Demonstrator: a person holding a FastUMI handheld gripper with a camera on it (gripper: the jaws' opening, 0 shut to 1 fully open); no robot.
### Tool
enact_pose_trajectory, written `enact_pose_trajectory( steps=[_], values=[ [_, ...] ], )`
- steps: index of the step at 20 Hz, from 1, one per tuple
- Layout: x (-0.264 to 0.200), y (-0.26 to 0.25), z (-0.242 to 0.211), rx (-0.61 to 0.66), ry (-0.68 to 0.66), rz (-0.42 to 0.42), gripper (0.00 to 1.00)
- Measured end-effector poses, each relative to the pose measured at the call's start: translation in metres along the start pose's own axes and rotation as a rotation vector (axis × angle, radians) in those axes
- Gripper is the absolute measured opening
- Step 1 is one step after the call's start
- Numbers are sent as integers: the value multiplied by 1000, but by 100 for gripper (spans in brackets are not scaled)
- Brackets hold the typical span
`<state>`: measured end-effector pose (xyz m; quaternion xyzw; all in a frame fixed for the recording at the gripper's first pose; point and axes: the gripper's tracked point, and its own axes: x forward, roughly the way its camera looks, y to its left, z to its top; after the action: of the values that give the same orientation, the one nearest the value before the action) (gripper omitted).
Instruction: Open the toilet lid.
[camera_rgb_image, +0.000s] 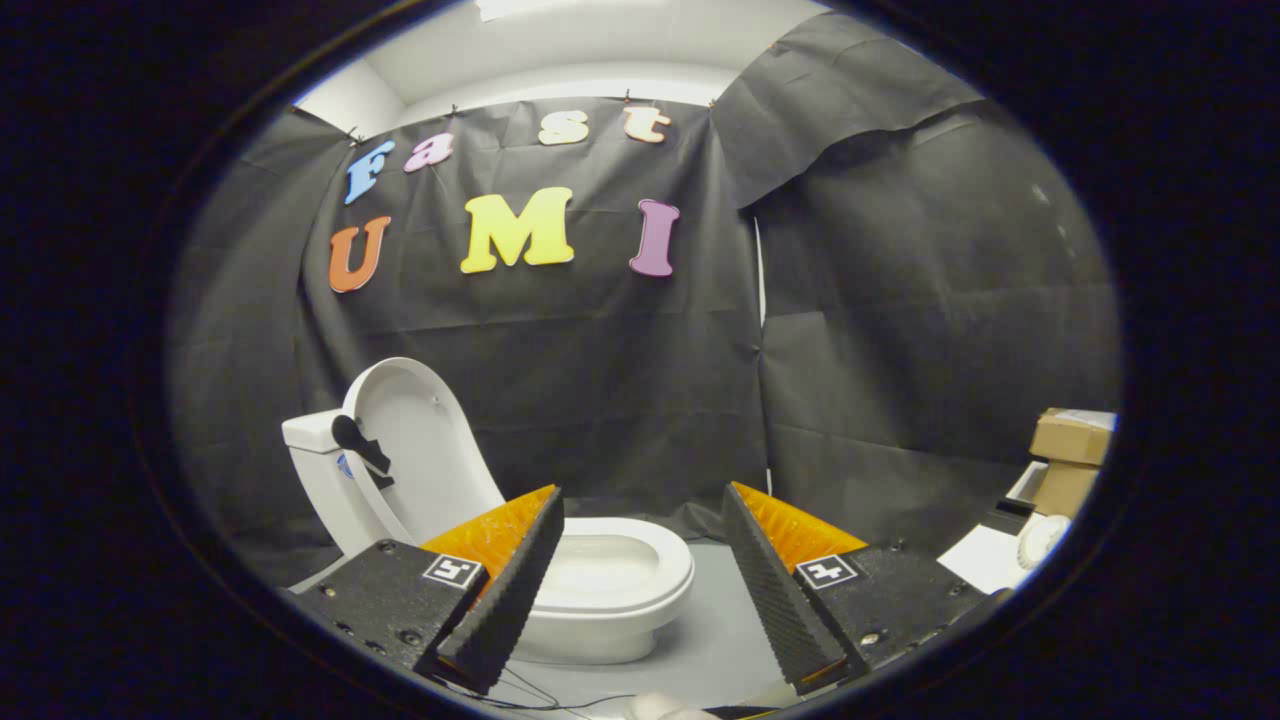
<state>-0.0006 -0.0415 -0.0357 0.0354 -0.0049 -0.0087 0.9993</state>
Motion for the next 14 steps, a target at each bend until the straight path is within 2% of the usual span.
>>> enact_pose_trajectory(
  steps=[14],
  values=[
    [-14,7,28,-21,-71,15,99]
  ],
)
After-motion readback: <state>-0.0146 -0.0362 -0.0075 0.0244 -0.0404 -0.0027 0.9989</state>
